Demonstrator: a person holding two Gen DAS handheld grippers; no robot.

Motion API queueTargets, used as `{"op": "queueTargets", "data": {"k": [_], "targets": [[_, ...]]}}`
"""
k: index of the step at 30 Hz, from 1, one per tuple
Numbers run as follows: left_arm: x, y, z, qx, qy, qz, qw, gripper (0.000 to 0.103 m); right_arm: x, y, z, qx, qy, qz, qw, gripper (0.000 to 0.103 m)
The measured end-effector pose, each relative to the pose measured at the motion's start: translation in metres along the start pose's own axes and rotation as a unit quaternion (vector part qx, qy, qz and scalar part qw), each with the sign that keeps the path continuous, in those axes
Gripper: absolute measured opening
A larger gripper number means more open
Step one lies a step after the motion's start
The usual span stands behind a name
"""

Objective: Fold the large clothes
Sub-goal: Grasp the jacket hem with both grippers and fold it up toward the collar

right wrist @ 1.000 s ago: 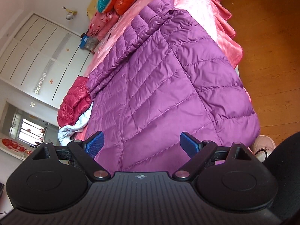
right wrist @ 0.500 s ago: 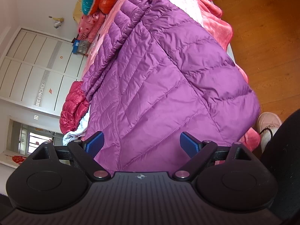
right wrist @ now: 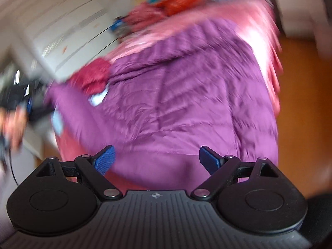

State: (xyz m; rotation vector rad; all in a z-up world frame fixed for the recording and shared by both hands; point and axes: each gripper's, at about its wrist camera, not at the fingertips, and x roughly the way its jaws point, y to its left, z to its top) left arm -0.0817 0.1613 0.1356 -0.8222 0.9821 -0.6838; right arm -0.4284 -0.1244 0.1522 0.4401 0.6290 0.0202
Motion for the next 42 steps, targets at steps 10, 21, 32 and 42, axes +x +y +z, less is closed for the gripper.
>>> {"op": "queueTargets", "data": {"k": [10, 21, 32, 42], "targets": [[0.022, 0.006, 0.018, -0.013, 0.007, 0.025, 0.9996, 0.017, 0.04, 0.067, -0.03, -0.264, 0.038, -0.082, 0.96, 0.103], [0.022, 0.012, 0.021, 0.016, 0.025, 0.041, 0.9987, 0.017, 0.07, 0.042, -0.017, -0.287, 0.04, -0.167, 0.942, 0.048], [0.012, 0.038, 0.009, 0.001, 0.047, 0.045, 0.9979, 0.066, 0.049, 0.066, -0.018, -0.42, -0.062, -0.22, 0.878, 0.025], [0.002, 0.02, 0.023, 0.011, 0.017, 0.037, 0.9991, 0.027, 0.047, 0.075, 0.017, -0.482, -0.132, -0.254, 0.828, 0.02]]}}
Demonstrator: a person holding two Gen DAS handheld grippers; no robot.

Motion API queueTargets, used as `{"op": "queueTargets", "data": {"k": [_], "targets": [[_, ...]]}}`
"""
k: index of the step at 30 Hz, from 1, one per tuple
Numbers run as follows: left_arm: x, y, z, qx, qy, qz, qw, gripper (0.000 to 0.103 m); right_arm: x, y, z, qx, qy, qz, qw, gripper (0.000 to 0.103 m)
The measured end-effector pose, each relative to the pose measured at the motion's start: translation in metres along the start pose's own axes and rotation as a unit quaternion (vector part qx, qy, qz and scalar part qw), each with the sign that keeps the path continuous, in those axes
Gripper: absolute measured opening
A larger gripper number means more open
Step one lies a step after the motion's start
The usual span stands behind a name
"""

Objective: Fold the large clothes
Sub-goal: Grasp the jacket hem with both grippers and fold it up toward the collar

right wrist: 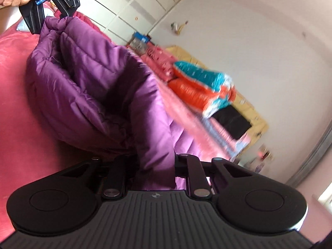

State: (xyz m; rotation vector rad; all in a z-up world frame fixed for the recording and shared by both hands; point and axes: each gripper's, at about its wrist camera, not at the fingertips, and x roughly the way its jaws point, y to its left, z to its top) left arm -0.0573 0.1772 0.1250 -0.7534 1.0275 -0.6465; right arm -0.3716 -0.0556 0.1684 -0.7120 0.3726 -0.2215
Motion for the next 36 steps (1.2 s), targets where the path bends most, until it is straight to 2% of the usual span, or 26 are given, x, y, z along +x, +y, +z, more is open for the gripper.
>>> {"op": "queueTargets", "data": {"k": [6, 12, 16, 20, 23, 26, 31, 32, 34, 36], "targets": [[-0.006, -0.023, 0.033, -0.009, -0.045, -0.023, 0.9987, 0.026, 0.035, -0.039, 0.029, -0.043, -0.049, -0.017, 0.998, 0.02], [0.005, -0.05, 0.083, 0.003, -0.092, -0.038, 0.995, 0.026, 0.09, -0.077, 0.066, -0.098, -0.097, -0.033, 0.99, 0.02], [0.028, -0.064, 0.121, 0.015, -0.115, -0.027, 0.9929, 0.026, 0.143, -0.096, 0.078, -0.153, -0.113, -0.028, 0.981, 0.02], [0.065, -0.065, 0.155, 0.016, -0.127, -0.006, 0.9918, 0.026, 0.202, -0.106, 0.082, -0.181, -0.112, -0.015, 0.977, 0.021], [0.096, -0.059, 0.178, 0.014, -0.133, 0.009, 0.991, 0.026, 0.246, -0.102, 0.08, -0.199, -0.108, -0.016, 0.974, 0.026], [0.124, -0.047, 0.195, 0.009, -0.136, 0.027, 0.9903, 0.026, 0.282, -0.093, 0.073, -0.209, -0.108, -0.027, 0.971, 0.042], [0.157, -0.029, 0.211, 0.015, -0.137, 0.045, 0.9894, 0.026, 0.327, -0.07, 0.065, -0.208, -0.102, -0.044, 0.972, 0.073], [0.16, -0.026, 0.214, 0.015, -0.138, 0.041, 0.9895, 0.026, 0.33, -0.065, 0.066, -0.206, -0.102, -0.049, 0.972, 0.079], [0.163, -0.021, 0.216, 0.026, -0.141, 0.029, 0.9893, 0.029, 0.328, -0.057, 0.061, -0.199, -0.106, -0.068, 0.972, 0.099], [0.163, -0.019, 0.218, 0.036, -0.144, 0.024, 0.9887, 0.031, 0.326, -0.057, 0.057, -0.192, -0.111, -0.082, 0.972, 0.103]]}}
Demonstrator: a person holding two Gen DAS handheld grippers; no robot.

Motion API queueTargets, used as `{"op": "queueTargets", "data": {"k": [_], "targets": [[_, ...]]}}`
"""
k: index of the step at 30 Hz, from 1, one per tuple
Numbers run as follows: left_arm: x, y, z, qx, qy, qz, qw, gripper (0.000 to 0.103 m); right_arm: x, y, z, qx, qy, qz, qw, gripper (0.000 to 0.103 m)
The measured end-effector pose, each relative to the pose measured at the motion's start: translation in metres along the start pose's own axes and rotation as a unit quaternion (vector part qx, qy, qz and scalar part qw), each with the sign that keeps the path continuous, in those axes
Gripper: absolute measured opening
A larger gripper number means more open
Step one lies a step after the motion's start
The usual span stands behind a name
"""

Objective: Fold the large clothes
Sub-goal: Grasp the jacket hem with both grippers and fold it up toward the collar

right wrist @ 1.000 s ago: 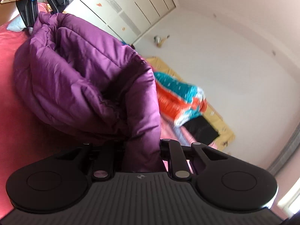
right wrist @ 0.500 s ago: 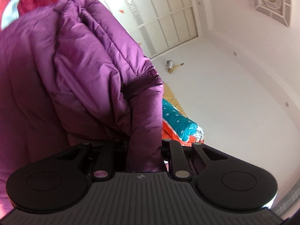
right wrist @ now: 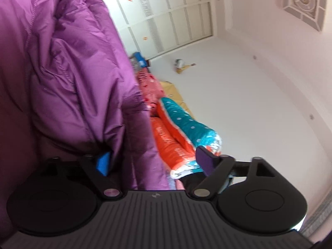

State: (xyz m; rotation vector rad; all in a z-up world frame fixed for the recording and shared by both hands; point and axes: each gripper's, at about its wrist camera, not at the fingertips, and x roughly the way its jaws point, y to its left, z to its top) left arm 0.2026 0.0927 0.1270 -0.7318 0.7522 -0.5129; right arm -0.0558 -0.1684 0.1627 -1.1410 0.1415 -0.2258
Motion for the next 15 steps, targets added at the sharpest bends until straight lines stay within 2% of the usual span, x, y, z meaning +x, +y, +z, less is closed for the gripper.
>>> {"op": "queueTargets", "data": {"k": [5, 8, 9, 10, 12, 13, 15], "targets": [[-0.017, -0.012, 0.005, 0.039, -0.01, -0.017, 0.9991, 0.037, -0.004, -0.009, -0.006, 0.002, -0.007, -0.014, 1.0, 0.103], [-0.028, -0.02, 0.01, 0.062, -0.011, -0.015, 0.9979, 0.043, 0.015, -0.021, -0.034, 0.027, 0.001, 0.006, 1.0, 0.103], [-0.031, -0.023, 0.011, 0.071, -0.015, -0.006, 0.9974, 0.049, 0.017, -0.03, -0.033, 0.038, 0.012, 0.02, 0.999, 0.103], [-0.037, -0.029, 0.011, 0.087, -0.03, 0.011, 0.9957, 0.064, 0.026, -0.036, -0.031, 0.048, 0.023, 0.031, 0.998, 0.103], [-0.051, -0.04, 0.01, 0.132, -0.086, 0.058, 0.9858, 0.085, 0.032, -0.052, -0.027, 0.061, 0.037, 0.041, 0.997, 0.103], [-0.057, -0.042, 0.011, 0.144, -0.103, 0.065, 0.982, 0.085, 0.034, -0.059, -0.026, 0.064, 0.042, 0.044, 0.996, 0.103], [-0.066, -0.042, 0.016, 0.14, -0.102, 0.063, 0.9829, 0.085, 0.041, -0.07, -0.023, 0.07, 0.052, 0.052, 0.995, 0.103]]}}
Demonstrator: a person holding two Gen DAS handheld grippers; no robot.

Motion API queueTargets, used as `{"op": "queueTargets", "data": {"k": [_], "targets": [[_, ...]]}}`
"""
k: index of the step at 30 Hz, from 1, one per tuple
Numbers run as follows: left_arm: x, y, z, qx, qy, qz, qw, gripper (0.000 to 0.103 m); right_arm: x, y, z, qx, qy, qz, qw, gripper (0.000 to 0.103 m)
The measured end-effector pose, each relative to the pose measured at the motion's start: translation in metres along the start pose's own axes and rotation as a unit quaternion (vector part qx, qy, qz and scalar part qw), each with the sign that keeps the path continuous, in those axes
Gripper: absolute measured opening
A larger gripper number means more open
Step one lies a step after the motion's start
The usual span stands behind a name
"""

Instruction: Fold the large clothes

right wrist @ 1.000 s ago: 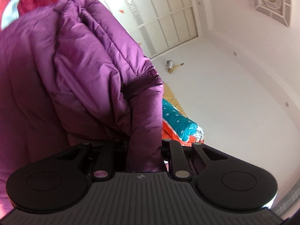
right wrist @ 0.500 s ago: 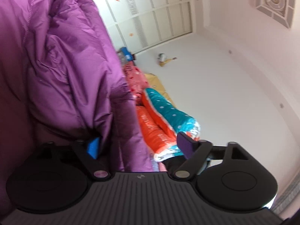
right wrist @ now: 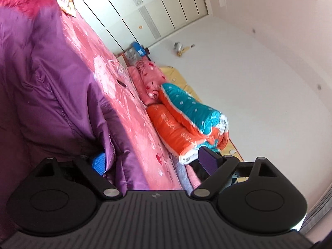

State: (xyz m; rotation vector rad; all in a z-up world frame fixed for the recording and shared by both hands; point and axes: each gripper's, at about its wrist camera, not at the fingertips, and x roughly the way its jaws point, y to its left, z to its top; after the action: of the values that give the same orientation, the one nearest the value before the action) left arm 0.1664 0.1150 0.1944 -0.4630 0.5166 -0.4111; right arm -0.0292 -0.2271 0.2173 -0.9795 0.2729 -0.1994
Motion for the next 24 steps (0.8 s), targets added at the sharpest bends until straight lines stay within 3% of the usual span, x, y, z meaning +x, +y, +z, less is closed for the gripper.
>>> {"op": "queueTargets", "data": {"k": [3, 6, 9, 12, 16, 20, 24], "targets": [[-0.01, 0.001, -0.002, 0.006, 0.002, 0.005, 1.0, 0.085, 0.009, -0.019, 0.006, 0.02, 0.033, 0.054, 0.998, 0.103], [-0.019, -0.004, -0.019, 0.035, 0.021, 0.008, 0.9992, 0.085, 0.018, -0.033, 0.019, 0.041, 0.054, 0.079, 0.995, 0.103], [-0.028, -0.007, -0.049, 0.072, 0.045, 0.01, 0.9963, 0.085, 0.019, -0.049, 0.018, 0.102, 0.053, 0.092, 0.989, 0.103], [-0.034, -0.005, -0.08, 0.1, 0.076, 0.016, 0.992, 0.085, 0.02, -0.068, 0.01, 0.183, 0.058, 0.108, 0.975, 0.103], [-0.039, -0.001, -0.116, 0.115, 0.122, 0.014, 0.9857, 0.084, 0.019, -0.082, -0.006, 0.25, 0.079, 0.098, 0.96, 0.103], [-0.046, 0.001, -0.132, 0.109, 0.137, 0.011, 0.9845, 0.084, 0.021, -0.085, -0.007, 0.22, 0.116, 0.013, 0.969, 0.103], [-0.056, 0.008, -0.133, 0.083, 0.136, 0.011, 0.9872, 0.084, -0.003, -0.098, -0.024, 0.287, 0.124, -0.011, 0.95, 0.103]]}}
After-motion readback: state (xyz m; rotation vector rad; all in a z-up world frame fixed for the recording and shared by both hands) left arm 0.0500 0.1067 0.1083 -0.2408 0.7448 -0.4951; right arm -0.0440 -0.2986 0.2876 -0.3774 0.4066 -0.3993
